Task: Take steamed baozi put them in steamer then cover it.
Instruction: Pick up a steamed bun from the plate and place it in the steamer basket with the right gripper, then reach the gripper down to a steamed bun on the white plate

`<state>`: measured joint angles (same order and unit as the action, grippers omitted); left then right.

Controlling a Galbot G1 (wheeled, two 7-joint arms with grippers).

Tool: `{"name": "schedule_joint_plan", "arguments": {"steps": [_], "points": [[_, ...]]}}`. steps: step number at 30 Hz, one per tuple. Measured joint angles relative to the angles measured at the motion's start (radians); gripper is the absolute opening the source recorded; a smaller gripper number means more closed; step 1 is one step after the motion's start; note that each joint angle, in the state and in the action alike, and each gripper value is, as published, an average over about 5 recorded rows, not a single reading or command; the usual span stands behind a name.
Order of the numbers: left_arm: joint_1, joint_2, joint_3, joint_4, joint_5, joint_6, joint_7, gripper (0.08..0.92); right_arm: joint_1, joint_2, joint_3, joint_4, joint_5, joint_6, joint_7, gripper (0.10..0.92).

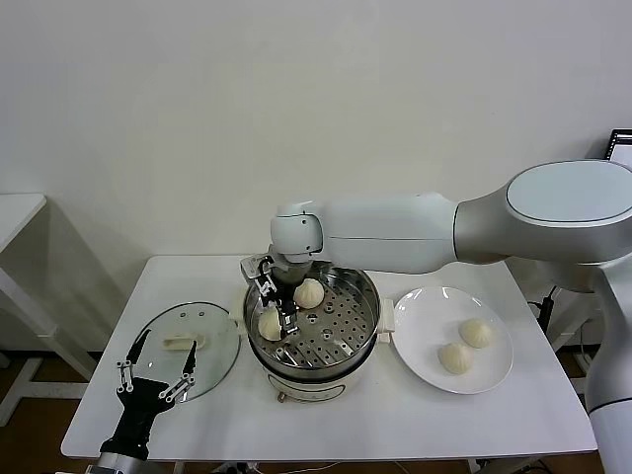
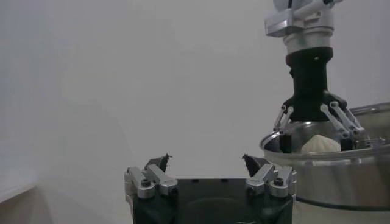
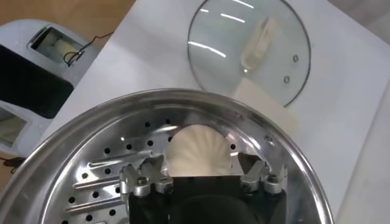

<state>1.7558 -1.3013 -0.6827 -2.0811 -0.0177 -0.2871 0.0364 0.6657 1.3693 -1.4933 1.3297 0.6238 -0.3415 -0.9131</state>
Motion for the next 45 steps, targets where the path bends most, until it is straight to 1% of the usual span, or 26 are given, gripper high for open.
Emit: {"name": "schedule_joint_plan", "arguments": {"steps": [5, 10, 17, 22, 31, 45], "points": [[-0.001, 0.003, 0.0, -0.003, 0.0, 0.005, 0.0, 0.823, 0.028, -0.115, 0.059, 0.04, -0.062, 0.042, -0.078, 0.823], [-0.003, 0.004, 0.004, -0.007, 0.001, 0.011, -0.001, 0.823, 0.043, -0.286, 0.117, 0.051, -0.143, 0.119, -0.185, 0.823], [0.004, 0.003, 0.006, -0.015, 0.005, 0.014, -0.001, 0.823, 0.003, -0.522, 0.167, 0.017, -0.26, 0.227, -0.286, 0.823], [0.013, 0.001, 0.003, -0.02, 0.007, 0.014, -0.001, 0.823, -0.085, -0.636, 0.208, -0.024, -0.339, 0.286, -0.312, 0.823], [0.027, 0.001, -0.009, -0.022, 0.007, 0.011, -0.001, 0.823, -0.288, -0.72, 0.291, -0.086, -0.451, 0.332, -0.306, 0.823], [0.034, -0.002, -0.009, -0.018, 0.006, -0.001, -0.001, 0.823, -0.472, -0.72, 0.341, -0.125, -0.53, 0.329, -0.232, 0.823]]}}
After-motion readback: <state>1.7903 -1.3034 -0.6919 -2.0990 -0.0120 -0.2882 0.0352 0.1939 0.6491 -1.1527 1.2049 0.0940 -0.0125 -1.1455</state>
